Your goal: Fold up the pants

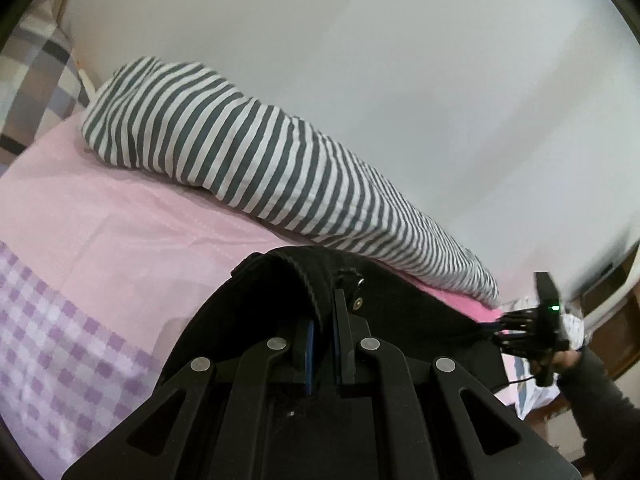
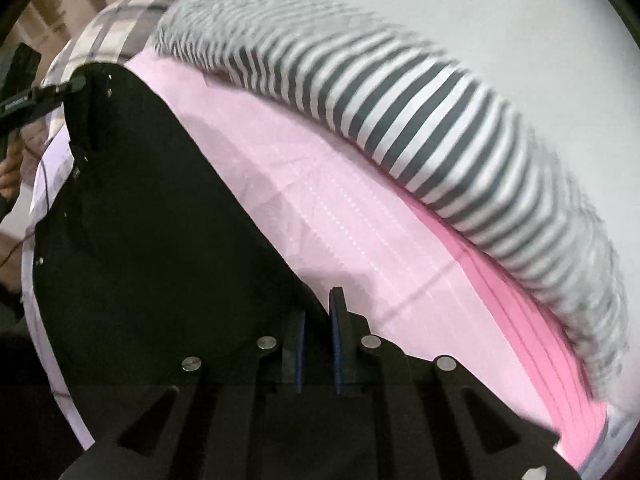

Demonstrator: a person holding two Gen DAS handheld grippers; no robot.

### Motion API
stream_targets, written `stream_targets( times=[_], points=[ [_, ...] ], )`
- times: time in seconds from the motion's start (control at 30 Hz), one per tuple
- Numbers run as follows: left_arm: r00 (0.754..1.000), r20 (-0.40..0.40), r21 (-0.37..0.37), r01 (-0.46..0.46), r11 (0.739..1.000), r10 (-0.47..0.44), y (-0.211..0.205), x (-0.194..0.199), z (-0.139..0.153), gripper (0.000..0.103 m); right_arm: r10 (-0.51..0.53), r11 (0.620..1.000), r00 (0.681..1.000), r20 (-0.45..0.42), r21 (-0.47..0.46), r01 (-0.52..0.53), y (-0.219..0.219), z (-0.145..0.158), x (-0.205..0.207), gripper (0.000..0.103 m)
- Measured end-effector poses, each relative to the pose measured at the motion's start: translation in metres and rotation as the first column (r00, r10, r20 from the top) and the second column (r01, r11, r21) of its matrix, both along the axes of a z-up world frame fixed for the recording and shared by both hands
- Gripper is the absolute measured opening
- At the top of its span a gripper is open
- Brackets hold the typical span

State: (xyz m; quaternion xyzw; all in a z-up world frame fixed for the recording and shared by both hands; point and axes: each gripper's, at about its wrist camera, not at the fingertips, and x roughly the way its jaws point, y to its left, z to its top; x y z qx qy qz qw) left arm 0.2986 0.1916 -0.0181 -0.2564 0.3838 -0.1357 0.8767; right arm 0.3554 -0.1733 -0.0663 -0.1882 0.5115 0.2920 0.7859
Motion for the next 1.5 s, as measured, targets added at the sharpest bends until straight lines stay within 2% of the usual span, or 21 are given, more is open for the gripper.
stream_targets(
  times=[0.1, 0.23, 0.4, 0.67, 0.87, 0.93, 1.0, 1.07, 1.13, 1.2, 1.23, 1.27, 1.33, 1.43, 1.5],
  points=[
    [1.000, 0.015, 0.005, 0.022, 1.000, -0.022, 0.000, -0.020, 0.008, 0.007, -0.073, 0.997, 0.996, 0.055, 0.018, 0.072, -0.015, 0.016, -0.035, 0.009],
    [0.998, 0.027, 0.036, 0.064, 0.997, -0.065, -0.002, -0.056, 0.018, 0.007, -0.159, 0.986, 0.985, 0.073, 0.055, 0.156, -0.031, 0.021, -0.088, 0.008],
    [0.991, -0.004, 0.088, 0.134, 0.987, -0.134, -0.007, -0.105, 0.014, 0.008, -0.248, 0.963, 0.969, 0.014, 0.110, 0.245, -0.050, 0.002, -0.134, 0.008],
    [0.974, -0.160, 0.181, 0.190, 0.965, -0.162, -0.017, -0.169, -0.034, 0.011, -0.323, 0.936, 0.943, -0.075, 0.123, 0.330, -0.055, -0.047, -0.180, 0.008],
    [0.940, -0.314, 0.244, 0.219, 0.945, -0.136, -0.028, -0.181, -0.078, 0.013, -0.348, 0.928, 0.933, -0.087, 0.111, 0.357, -0.054, -0.058, -0.186, 0.008],
    [0.942, -0.312, 0.266, 0.213, 0.940, -0.125, -0.031, -0.183, -0.078, 0.017, -0.357, 0.925, 0.931, -0.071, 0.113, 0.363, -0.053, -0.058, -0.190, 0.009],
    [0.935, -0.337, 0.284, 0.215, 0.934, -0.112, -0.032, -0.183, -0.076, 0.020, -0.375, 0.915, 0.924, -0.073, 0.130, 0.381, -0.054, -0.057, -0.192, 0.015],
    [0.925, -0.370, 0.270, 0.199, 0.942, -0.089, -0.029, -0.185, -0.076, 0.024, -0.401, 0.902, 0.913, -0.074, 0.141, 0.408, -0.056, -0.056, -0.197, 0.040],
    [0.918, -0.391, 0.259, 0.185, 0.948, -0.073, -0.024, -0.190, -0.076, 0.027, -0.414, 0.892, 0.907, -0.072, 0.167, 0.420, -0.059, -0.054, -0.206, 0.048],
    [0.914, -0.401, 0.232, 0.159, 0.960, -0.055, -0.015, -0.197, -0.075, 0.029, -0.430, 0.883, 0.900, -0.071, 0.176, 0.436, -0.063, -0.051, -0.216, 0.052],
    [0.913, -0.407, 0.220, 0.140, 0.965, -0.040, -0.011, -0.201, -0.072, 0.036, -0.436, 0.877, 0.897, -0.076, 0.189, 0.442, -0.065, -0.050, -0.221, 0.053],
    [0.909, -0.417, 0.216, 0.112, 0.970, -0.012, -0.005, -0.206, -0.070, 0.048, -0.445, 0.868, 0.892, -0.082, 0.207, 0.452, -0.068, -0.048, -0.227, 0.053],
    [0.906, -0.422, 0.191, 0.058, 0.980, 0.029, 0.006, -0.214, -0.066, 0.056, -0.465, 0.847, 0.880, -0.096, 0.242, 0.474, -0.075, -0.046, -0.239, 0.054],
    [0.906, -0.419, 0.089, -0.023, 0.996, 0.058, 0.020, -0.231, -0.063, 0.056, -0.501, 0.805, 0.856, -0.127, 0.293, 0.515, -0.086, -0.046, -0.252, 0.054],
    [0.908, -0.414, 0.002, -0.076, 0.997, 0.070, 0.026, -0.240, -0.060, 0.056, -0.527, 0.772, 0.836, -0.154, 0.323, 0.547, -0.093, -0.049, -0.258, 0.054]
  ],
)
